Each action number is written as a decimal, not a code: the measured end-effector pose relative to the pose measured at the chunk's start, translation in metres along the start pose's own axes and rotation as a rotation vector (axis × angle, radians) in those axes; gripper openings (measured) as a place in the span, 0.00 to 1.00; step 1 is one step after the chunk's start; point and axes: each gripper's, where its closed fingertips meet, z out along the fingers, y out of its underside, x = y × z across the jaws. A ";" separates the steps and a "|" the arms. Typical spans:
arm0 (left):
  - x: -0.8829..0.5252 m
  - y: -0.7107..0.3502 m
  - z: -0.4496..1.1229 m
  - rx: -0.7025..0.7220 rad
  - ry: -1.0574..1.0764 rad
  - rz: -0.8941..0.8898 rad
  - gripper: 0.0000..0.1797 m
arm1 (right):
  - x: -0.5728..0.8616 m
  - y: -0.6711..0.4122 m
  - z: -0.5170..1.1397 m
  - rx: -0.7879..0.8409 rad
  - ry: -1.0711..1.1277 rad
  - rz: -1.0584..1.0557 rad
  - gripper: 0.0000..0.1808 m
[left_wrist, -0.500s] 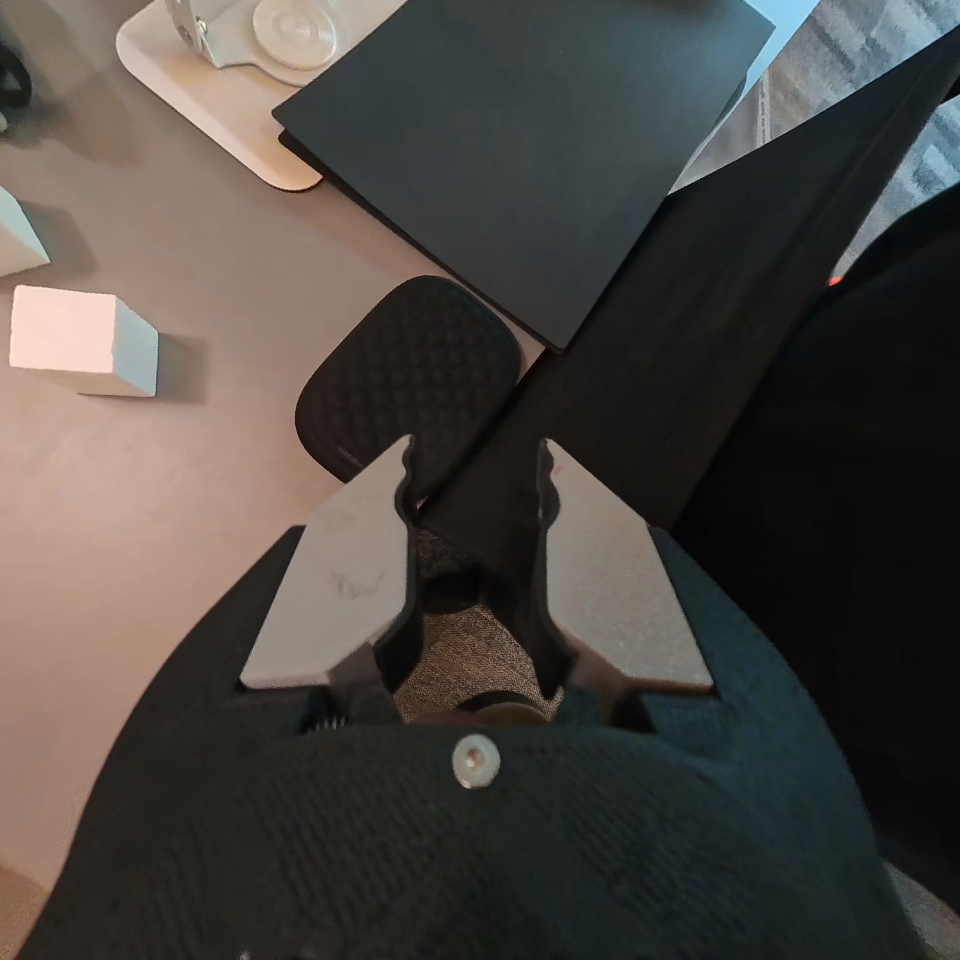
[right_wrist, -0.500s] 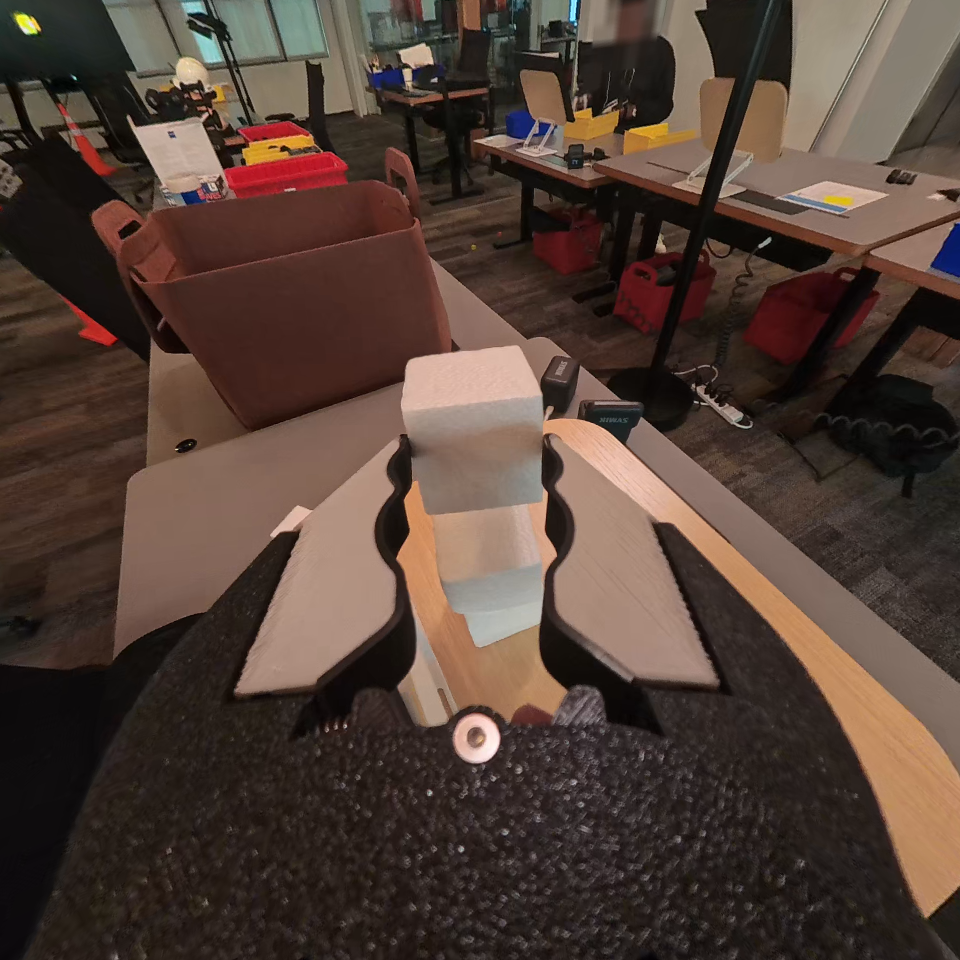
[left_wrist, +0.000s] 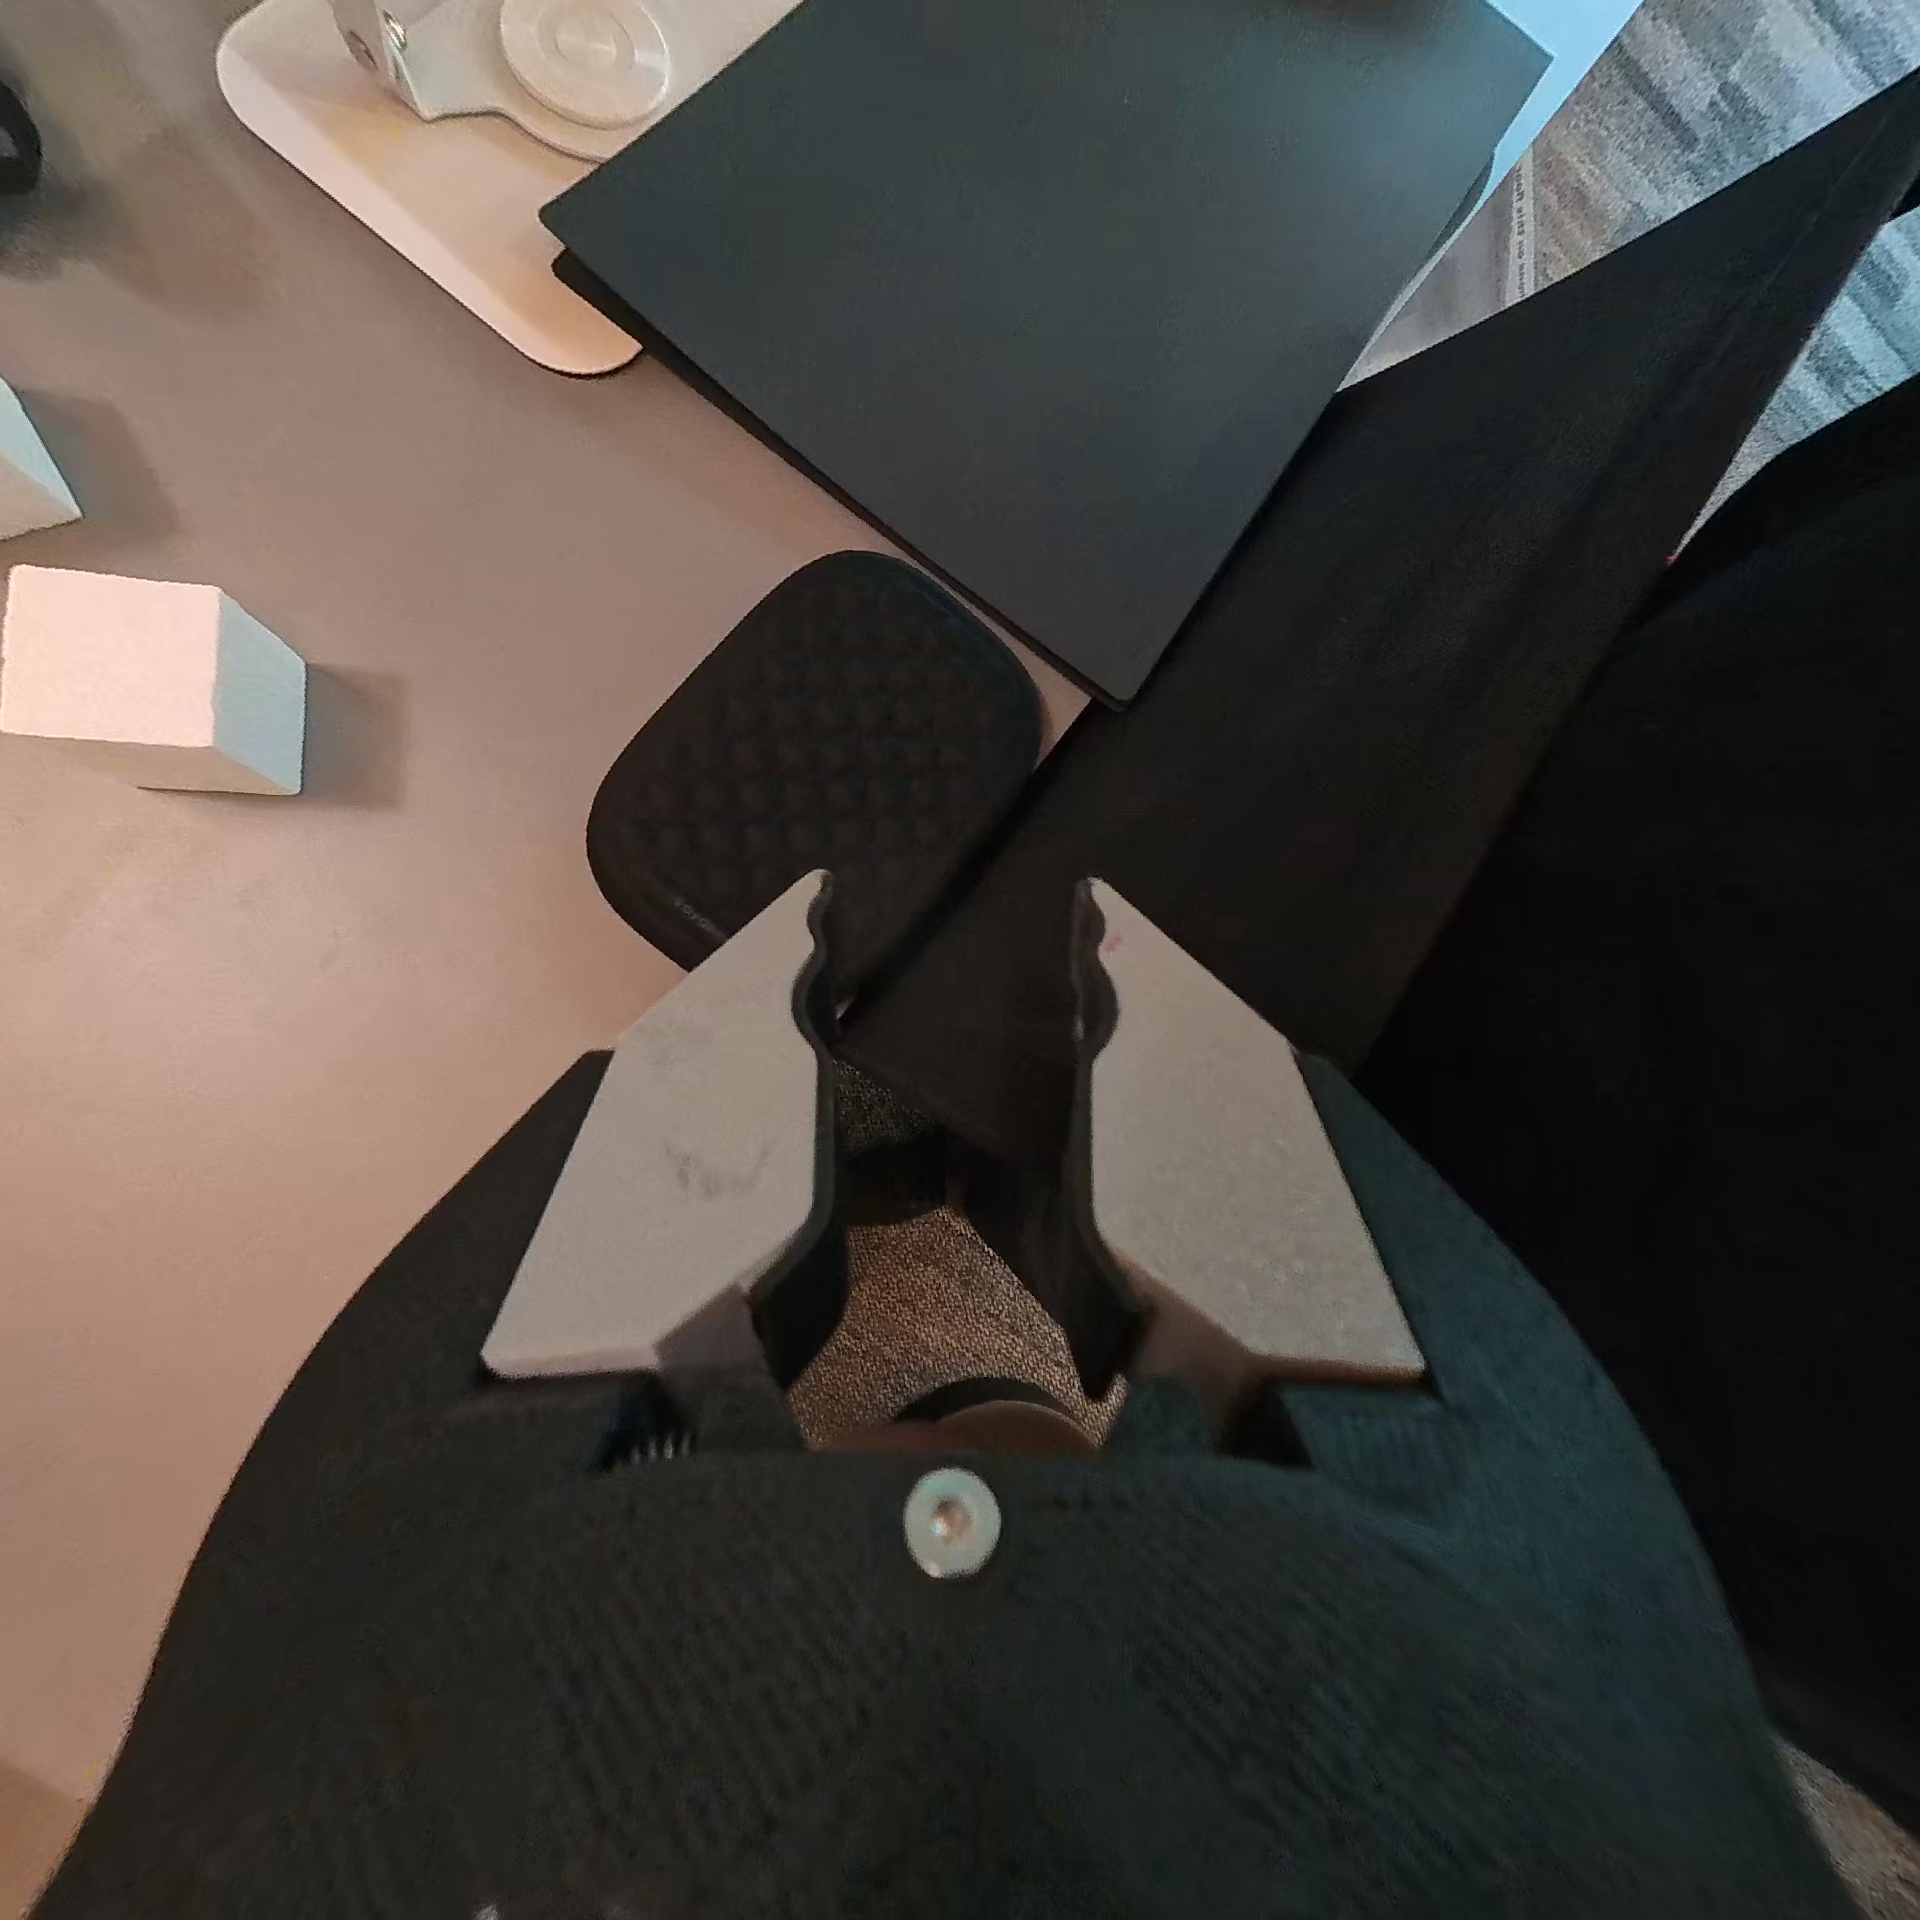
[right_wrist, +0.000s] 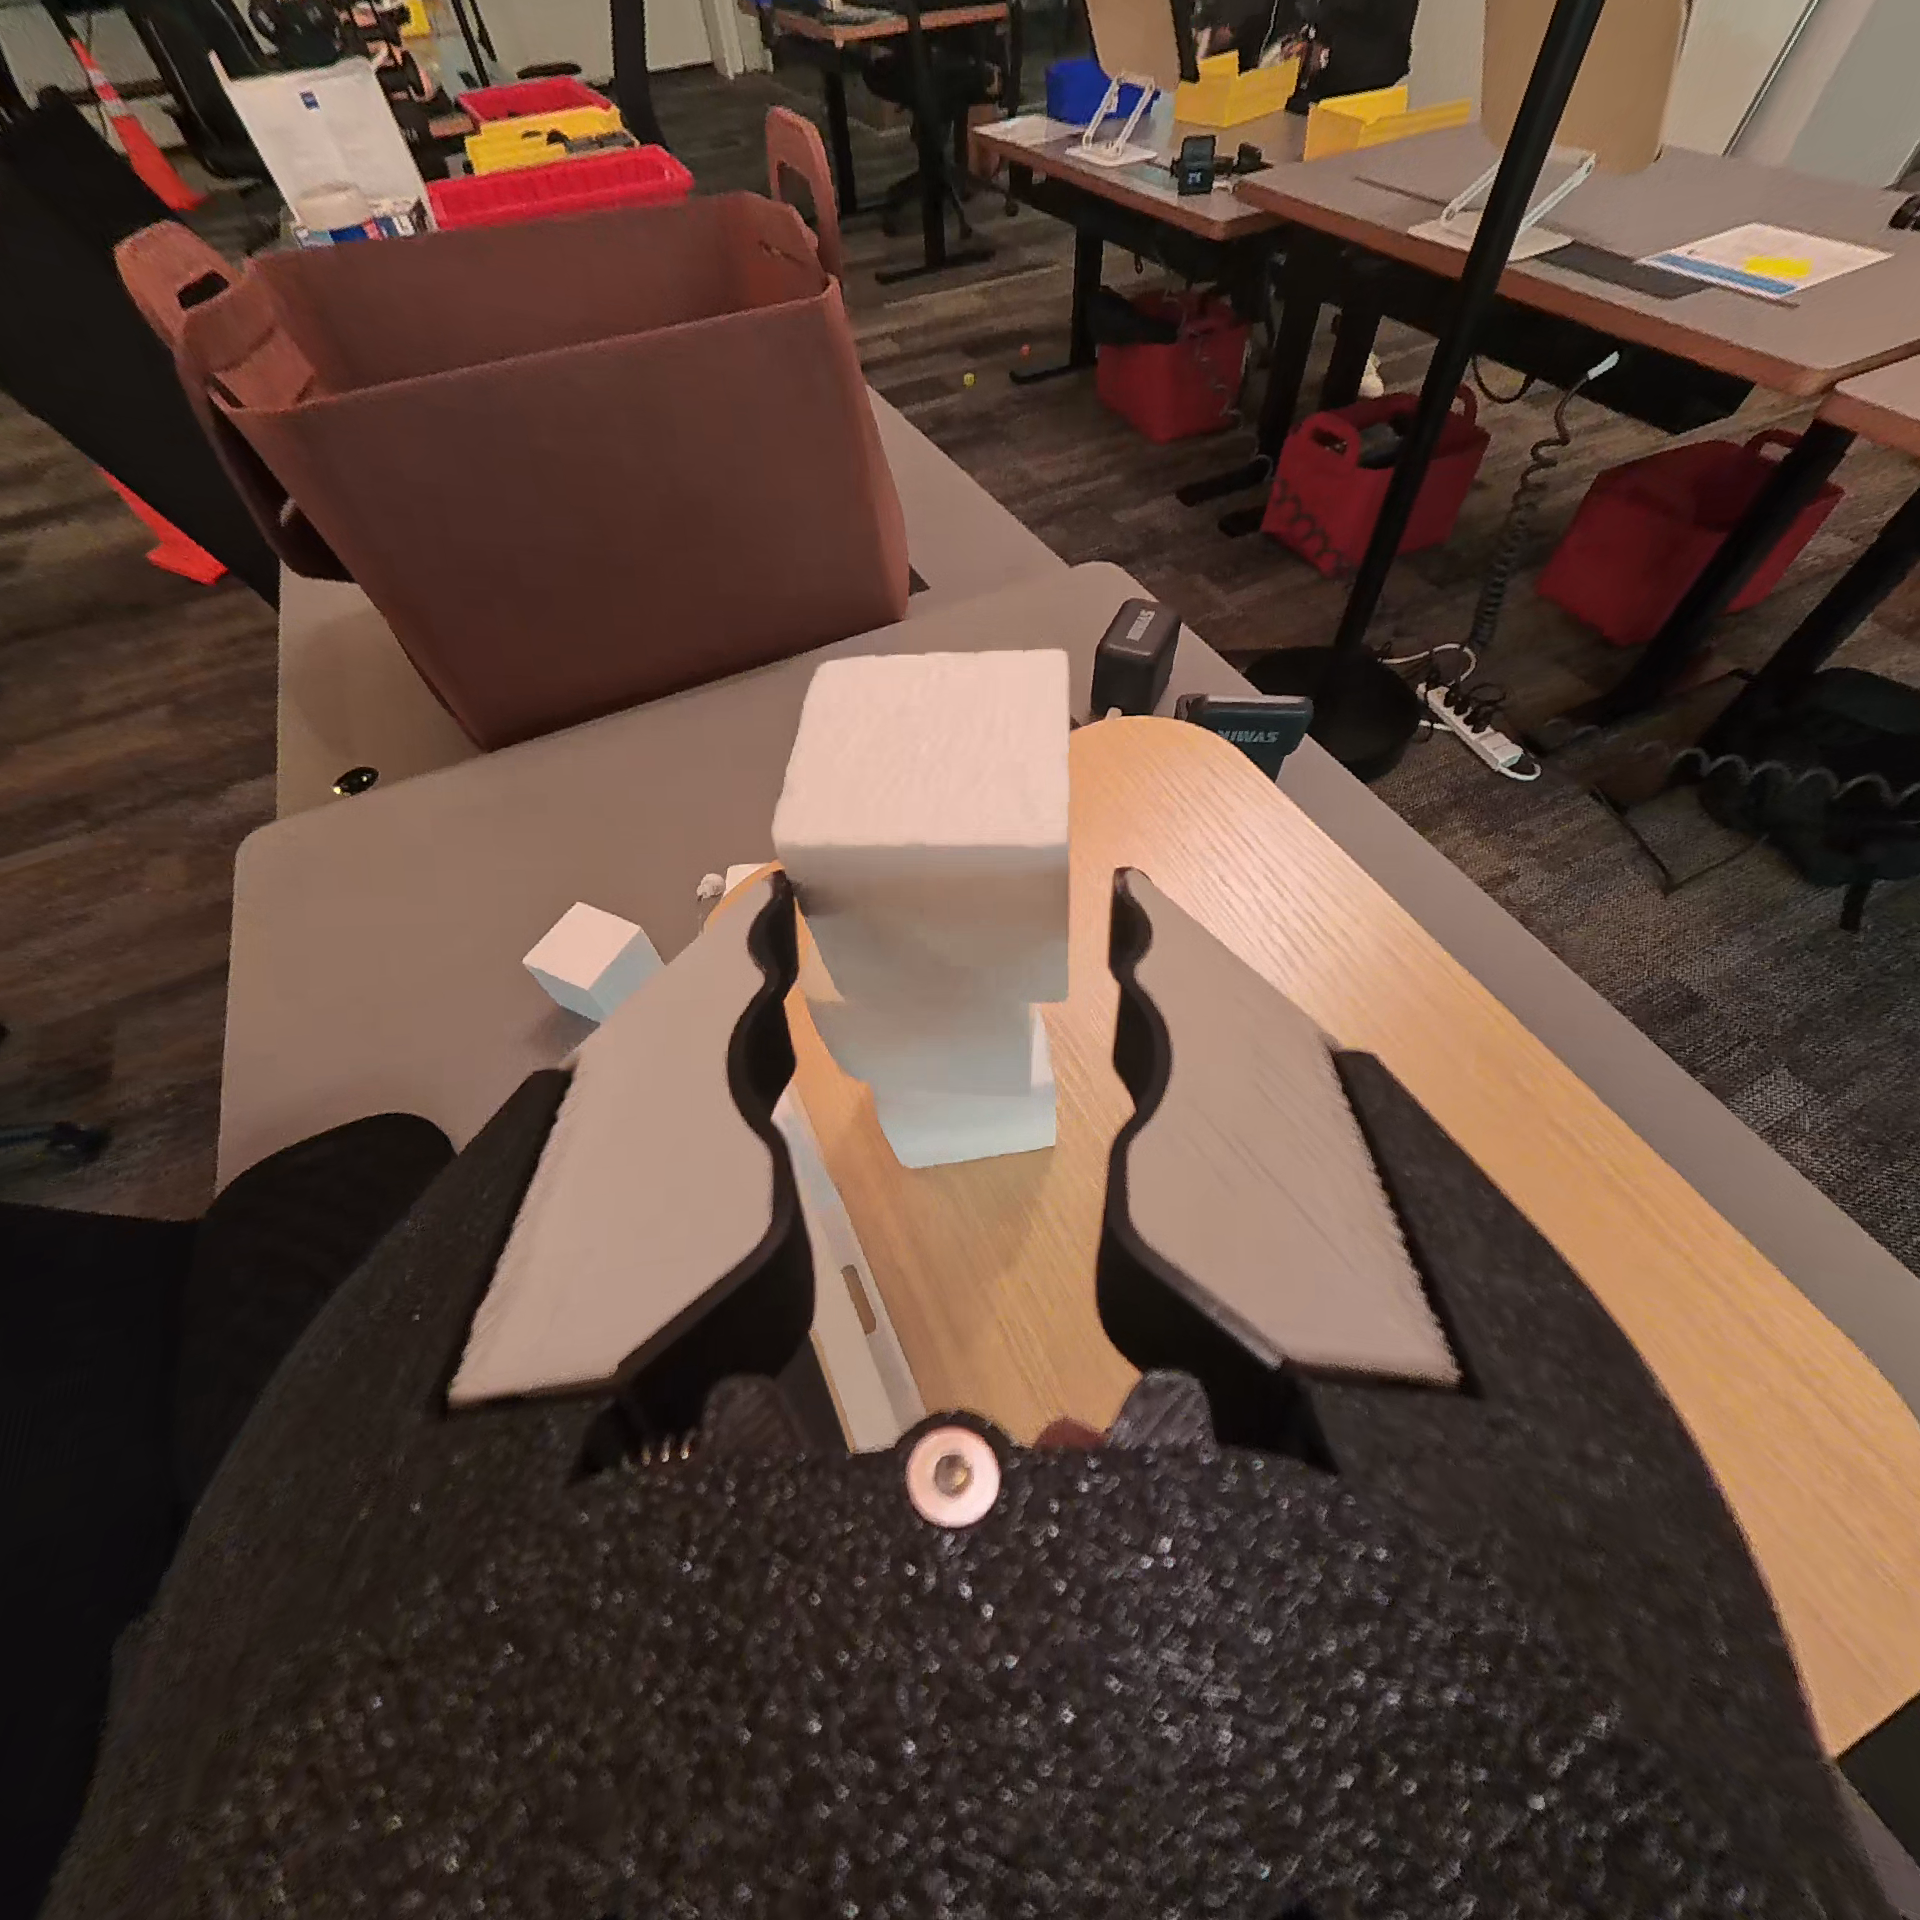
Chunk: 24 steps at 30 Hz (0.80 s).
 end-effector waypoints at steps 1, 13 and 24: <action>-0.001 0.000 0.000 0.002 0.002 -0.003 0.23 | -0.001 0.000 0.000 -0.001 -0.002 -0.001 0.33; -0.103 -0.004 0.004 0.043 -0.277 -0.134 0.36 | -0.008 -0.014 -0.041 0.064 0.089 0.061 0.43; -0.232 0.008 0.116 -0.227 -0.256 0.008 0.48 | -0.095 0.023 -0.141 0.041 0.161 0.117 0.46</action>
